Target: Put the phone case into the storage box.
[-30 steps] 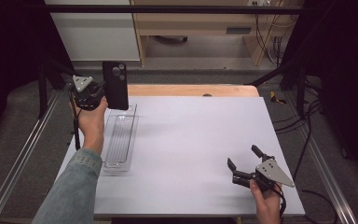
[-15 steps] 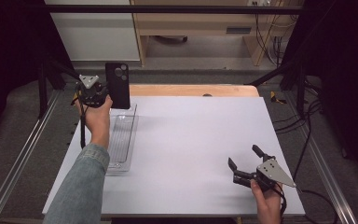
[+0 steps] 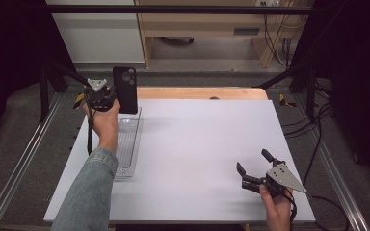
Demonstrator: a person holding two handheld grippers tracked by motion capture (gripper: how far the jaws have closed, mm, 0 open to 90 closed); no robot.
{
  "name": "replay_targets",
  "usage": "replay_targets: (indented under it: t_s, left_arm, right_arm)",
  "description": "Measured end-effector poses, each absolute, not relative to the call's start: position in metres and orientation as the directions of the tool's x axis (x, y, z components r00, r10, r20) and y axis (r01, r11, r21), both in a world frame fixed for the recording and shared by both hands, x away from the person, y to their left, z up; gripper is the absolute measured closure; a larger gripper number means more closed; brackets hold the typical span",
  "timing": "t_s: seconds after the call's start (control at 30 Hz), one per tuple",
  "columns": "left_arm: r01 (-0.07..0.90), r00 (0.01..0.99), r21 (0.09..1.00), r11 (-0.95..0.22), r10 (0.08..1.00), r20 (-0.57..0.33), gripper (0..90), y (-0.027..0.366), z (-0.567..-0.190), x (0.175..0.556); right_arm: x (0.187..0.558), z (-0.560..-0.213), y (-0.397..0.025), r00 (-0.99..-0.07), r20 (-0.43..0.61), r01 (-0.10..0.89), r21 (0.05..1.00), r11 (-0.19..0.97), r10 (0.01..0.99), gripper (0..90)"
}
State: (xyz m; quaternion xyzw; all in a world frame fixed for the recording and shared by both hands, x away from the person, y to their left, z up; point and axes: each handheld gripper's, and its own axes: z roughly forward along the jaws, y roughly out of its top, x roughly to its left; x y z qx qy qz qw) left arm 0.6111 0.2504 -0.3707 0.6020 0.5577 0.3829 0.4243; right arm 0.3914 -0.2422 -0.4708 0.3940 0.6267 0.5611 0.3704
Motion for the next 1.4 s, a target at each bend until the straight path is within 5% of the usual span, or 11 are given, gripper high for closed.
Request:
replay_targets:
  t_s: [1.4]
  left_arm:
    - [0.443,0.049,0.895,-0.056,0.998,0.038,88.1,0.253,-0.399,0.617]
  right_arm:
    - [0.392,-0.471,-0.244,-0.413,-0.016,0.080,0.995,0.054,0.911,3.1]
